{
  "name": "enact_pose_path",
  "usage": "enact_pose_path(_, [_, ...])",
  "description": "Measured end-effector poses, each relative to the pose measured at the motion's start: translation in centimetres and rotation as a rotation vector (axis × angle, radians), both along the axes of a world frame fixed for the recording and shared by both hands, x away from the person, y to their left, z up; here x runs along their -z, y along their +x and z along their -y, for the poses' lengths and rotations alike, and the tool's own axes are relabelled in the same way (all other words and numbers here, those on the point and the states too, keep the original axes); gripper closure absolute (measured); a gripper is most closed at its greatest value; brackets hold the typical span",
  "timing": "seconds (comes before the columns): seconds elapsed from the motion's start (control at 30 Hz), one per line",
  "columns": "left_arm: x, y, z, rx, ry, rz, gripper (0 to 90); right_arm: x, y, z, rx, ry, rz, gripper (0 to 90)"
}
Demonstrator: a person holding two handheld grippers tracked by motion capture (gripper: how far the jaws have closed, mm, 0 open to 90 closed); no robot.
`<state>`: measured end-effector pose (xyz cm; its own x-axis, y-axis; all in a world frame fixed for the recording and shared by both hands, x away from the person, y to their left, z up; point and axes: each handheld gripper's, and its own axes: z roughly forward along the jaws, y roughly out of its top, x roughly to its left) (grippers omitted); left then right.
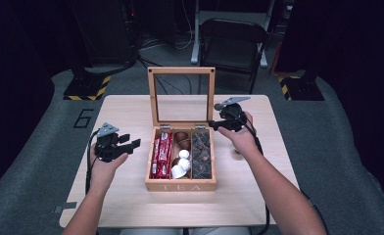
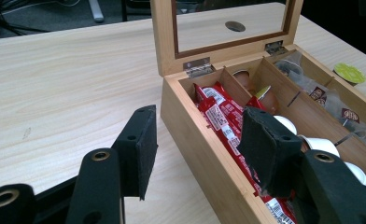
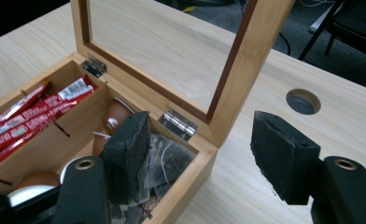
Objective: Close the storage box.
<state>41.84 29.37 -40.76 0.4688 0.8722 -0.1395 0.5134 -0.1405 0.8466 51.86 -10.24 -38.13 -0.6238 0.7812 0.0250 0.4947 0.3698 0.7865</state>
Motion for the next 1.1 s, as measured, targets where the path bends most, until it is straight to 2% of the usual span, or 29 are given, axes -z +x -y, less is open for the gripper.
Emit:
enact_pose_path(0.13, [0.0, 0.0, 0.0, -0.001, -0.002, 0.000, 46.2, -0.6, 0.4, -0.5, 0.004, 0.001, 0.010, 36.5])
enact_pose_path(0.3, [0.0, 0.0, 0.0, 0.000, -0.001, 0.000, 46.2, -1.0, 0.9, -1.2, 0.014, -0.031, 0.020, 36.5])
enact_pose_path(0.33, [0.0, 0.0, 0.0, 0.000, -0.001, 0.000, 46.2, -1.0, 1.2, -1.2, 0.002, -0.044, 0.036, 36.4])
enact_pose_path(0.43, [0.0, -0.1, 0.0, -0.001, -0.002, 0.002, 46.2, -0.9, 1.5, -1.4, 0.023, -0.035, 0.018, 36.0])
enact_pose_path(0.53, [0.0, -0.1, 0.0, 0.000, 0.000, 0.000, 46.2, -0.8, 1.9, -1.4, 0.008, -0.043, 0.032, 36.0])
enact_pose_path(0.57, [0.0, -0.1, 0.0, 0.001, 0.001, -0.002, 46.2, -0.8, 2.0, -1.6, 0.026, -0.030, 0.015, 36.0])
enact_pose_path(0.6, [0.0, -0.1, 0.0, 0.001, 0.001, -0.002, 46.2, -0.7, 2.2, -1.5, 0.016, -0.039, 0.022, 36.0])
enact_pose_path(0.77, [0.0, 0.0, -0.2, -0.002, -0.003, -0.001, 46.2, -0.5, 2.9, -1.7, 0.042, -0.018, 0.007, 36.0])
enact_pose_path(0.87, [0.0, -0.1, -0.2, -0.002, -0.002, -0.003, 46.2, -0.4, 3.3, -1.5, 0.030, -0.022, 0.019, 35.8])
enact_pose_path(1.0, [0.0, 0.0, -0.3, -0.003, -0.004, -0.003, 46.2, -0.1, 4.1, -1.5, 0.058, -0.011, -0.004, 35.3])
enact_pose_path(1.1, [0.1, 0.0, -0.3, -0.004, -0.004, -0.003, 46.2, 0.2, 4.6, -1.5, 0.060, -0.010, -0.004, 35.0])
